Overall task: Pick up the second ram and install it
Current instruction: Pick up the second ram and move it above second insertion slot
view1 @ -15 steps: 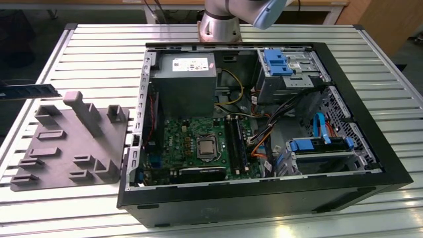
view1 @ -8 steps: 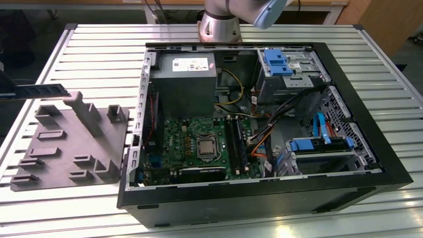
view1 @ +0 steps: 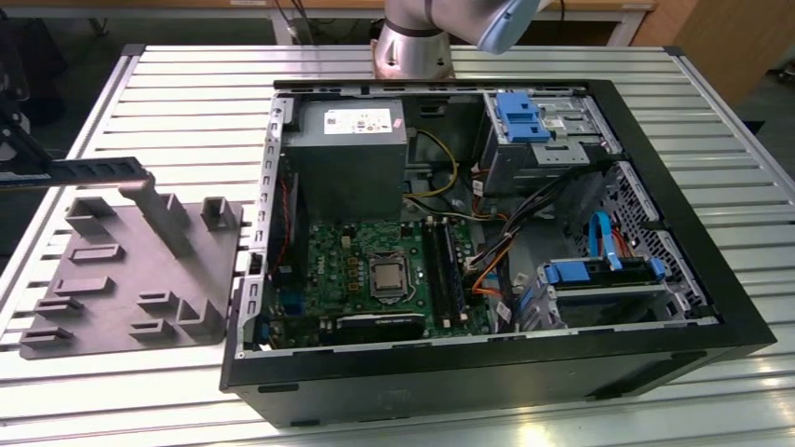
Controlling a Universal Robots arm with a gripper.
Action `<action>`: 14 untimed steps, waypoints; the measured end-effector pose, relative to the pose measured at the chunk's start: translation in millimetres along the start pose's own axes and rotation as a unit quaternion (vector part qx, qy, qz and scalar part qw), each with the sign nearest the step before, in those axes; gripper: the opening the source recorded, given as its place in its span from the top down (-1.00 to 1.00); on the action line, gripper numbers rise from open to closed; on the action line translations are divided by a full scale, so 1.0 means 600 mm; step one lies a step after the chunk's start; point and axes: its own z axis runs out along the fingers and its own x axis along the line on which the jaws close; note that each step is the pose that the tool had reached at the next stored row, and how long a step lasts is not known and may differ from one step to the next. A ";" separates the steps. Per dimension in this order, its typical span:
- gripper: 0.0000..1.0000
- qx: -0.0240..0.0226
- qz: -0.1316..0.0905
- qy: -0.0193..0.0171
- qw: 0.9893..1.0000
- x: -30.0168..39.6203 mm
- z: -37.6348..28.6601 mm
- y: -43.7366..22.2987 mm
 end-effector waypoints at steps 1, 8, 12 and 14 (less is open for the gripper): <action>0.76 0.000 0.000 0.000 1.000 0.000 0.000 -0.003; 0.76 0.000 0.000 0.000 1.000 0.000 0.000 -0.023; 0.76 0.000 0.000 0.000 1.000 -0.001 0.000 -0.034; 0.76 0.000 0.000 0.000 1.000 -0.001 0.000 -0.040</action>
